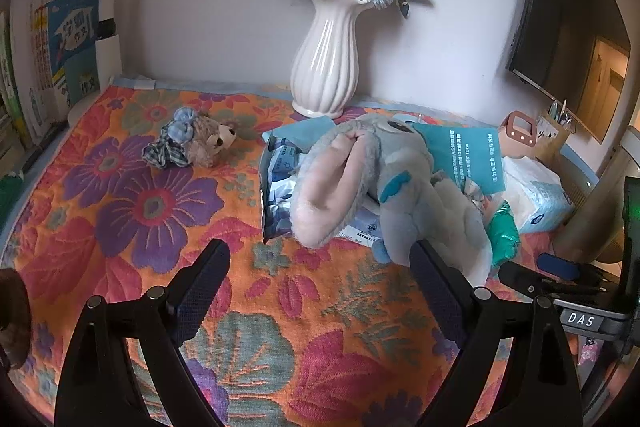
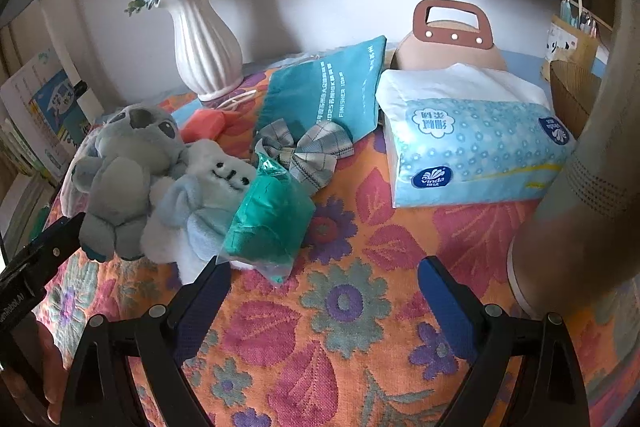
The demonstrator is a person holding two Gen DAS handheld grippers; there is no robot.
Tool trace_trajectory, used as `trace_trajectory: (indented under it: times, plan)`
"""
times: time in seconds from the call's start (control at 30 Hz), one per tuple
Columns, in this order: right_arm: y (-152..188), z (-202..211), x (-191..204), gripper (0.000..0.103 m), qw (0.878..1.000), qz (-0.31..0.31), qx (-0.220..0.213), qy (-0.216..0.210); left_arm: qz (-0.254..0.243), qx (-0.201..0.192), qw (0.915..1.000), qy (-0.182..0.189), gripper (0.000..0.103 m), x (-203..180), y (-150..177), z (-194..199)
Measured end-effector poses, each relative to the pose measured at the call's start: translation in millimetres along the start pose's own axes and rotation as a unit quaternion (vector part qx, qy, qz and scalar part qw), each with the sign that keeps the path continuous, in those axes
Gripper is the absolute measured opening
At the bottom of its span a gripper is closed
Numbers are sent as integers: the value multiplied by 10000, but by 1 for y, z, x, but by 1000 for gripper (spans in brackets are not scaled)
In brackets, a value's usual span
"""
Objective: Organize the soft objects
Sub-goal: 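Grasp grey Stitch plush with left tool while right tool grasps green plastic bag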
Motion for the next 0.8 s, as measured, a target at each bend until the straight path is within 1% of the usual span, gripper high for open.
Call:
trace_trajectory:
  times: [0.13, 0.2, 0.3, 0.4, 0.47, 0.53, 0.6, 0.67, 0.77, 0.8]
  plan:
    - [-1, 1, 1, 94, 10000, 27, -30, 43, 59, 37, 9999, 153, 91, 1, 0, 0]
    - [-2, 3, 3, 94, 9999, 61, -107, 34, 87, 52, 9995, 290, 91, 1, -1, 2]
    - [-3, 7, 8, 94, 9996, 198, -211, 0, 253, 228, 9964, 781, 91, -2, -4, 7]
    - [-2, 7, 12, 94, 9993, 309, -205, 23, 464, 422, 9873, 1456, 91, -10, -14, 16]
    - [-2, 8, 13, 94, 9992, 334, -220, 11, 477, 537, 9826, 1714, 91, -18, -25, 20]
    - [-2, 8, 12, 94, 9992, 316, -243, -42, 513, 584, 9803, 1817, 91, -24, -33, 17]
    - [-2, 10, 11, 94, 9992, 271, -257, -116, 422, 717, 9808, 1764, 91, -32, -38, 8]
    - [-2, 9, 10, 94, 9993, 230, -233, -191, 221, 956, 9858, 1361, 90, -39, -39, -11]
    - [0, 7, 9, 94, 9993, 199, -166, -283, 199, 1045, 9883, 1090, 90, -46, -38, -31]
    - [0, 7, 10, 94, 9992, 199, -165, -308, 193, 1049, 9897, 958, 80, -47, -38, -36]
Point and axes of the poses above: each gripper's, at about its wrist camera, not at the fingertips, and z roughly against the way its jaws point, x to its left, y to its underside, the point moved 8 cm from there along -z, roughly the way its jaws point, and after that the axes turned 7 degrees about -y, right-handed, at the moved point
